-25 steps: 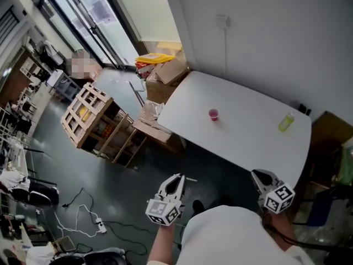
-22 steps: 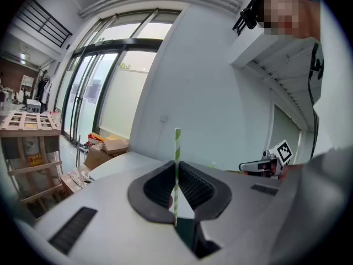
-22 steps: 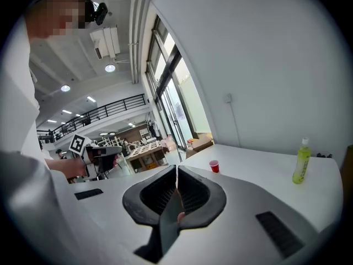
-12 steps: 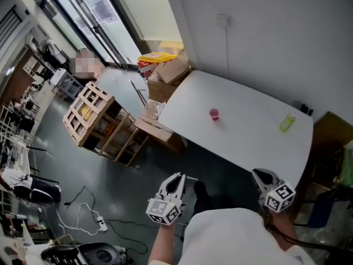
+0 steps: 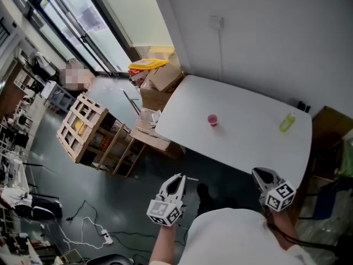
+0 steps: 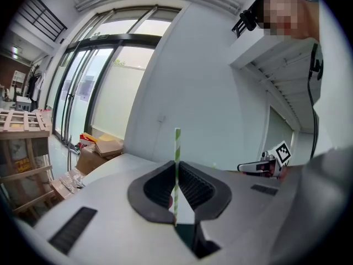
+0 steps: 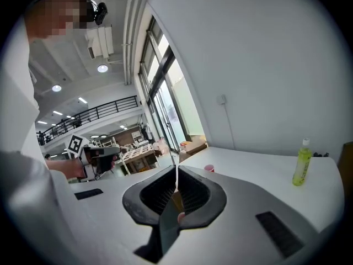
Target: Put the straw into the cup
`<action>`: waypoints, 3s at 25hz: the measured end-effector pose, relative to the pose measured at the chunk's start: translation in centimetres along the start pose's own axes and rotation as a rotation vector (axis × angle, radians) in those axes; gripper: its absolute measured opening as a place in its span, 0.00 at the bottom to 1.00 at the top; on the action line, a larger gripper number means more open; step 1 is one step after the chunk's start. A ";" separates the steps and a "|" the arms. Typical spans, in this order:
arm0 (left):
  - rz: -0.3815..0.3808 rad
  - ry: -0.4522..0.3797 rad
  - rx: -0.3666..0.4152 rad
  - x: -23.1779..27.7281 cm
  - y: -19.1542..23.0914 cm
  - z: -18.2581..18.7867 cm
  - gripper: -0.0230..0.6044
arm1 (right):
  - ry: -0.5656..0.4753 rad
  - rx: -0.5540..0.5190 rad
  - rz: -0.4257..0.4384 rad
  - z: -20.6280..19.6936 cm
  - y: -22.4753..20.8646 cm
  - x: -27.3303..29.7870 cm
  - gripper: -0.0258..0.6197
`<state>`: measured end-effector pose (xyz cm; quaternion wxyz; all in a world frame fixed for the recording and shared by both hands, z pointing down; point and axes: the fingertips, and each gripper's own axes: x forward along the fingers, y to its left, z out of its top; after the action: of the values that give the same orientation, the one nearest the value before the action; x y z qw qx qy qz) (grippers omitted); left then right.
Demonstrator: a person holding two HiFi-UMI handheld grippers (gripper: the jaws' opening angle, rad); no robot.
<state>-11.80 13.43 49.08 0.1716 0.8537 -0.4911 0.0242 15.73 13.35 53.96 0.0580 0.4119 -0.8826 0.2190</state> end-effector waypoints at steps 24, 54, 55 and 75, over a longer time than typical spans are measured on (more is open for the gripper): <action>-0.220 0.076 0.026 10.5 12.5 4.0 0.07 | -0.006 0.031 -0.206 3.8 -0.9 11.9 0.09; -0.237 0.113 0.020 23.8 10.3 3.6 0.07 | 0.100 0.105 -0.121 3.8 -9.0 17.7 0.09; -0.233 0.112 0.022 24.5 10.2 3.5 0.07 | 0.110 0.104 -0.108 3.7 -9.4 18.1 0.09; -0.116 0.194 0.043 37.4 12.0 -3.4 0.07 | 0.240 0.191 -0.031 0.4 -16.3 20.9 0.09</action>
<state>-2.20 -22.09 63.35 0.2010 0.8778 -0.4215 0.1073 14.37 -10.72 65.04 0.1271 0.3999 -0.8381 0.3487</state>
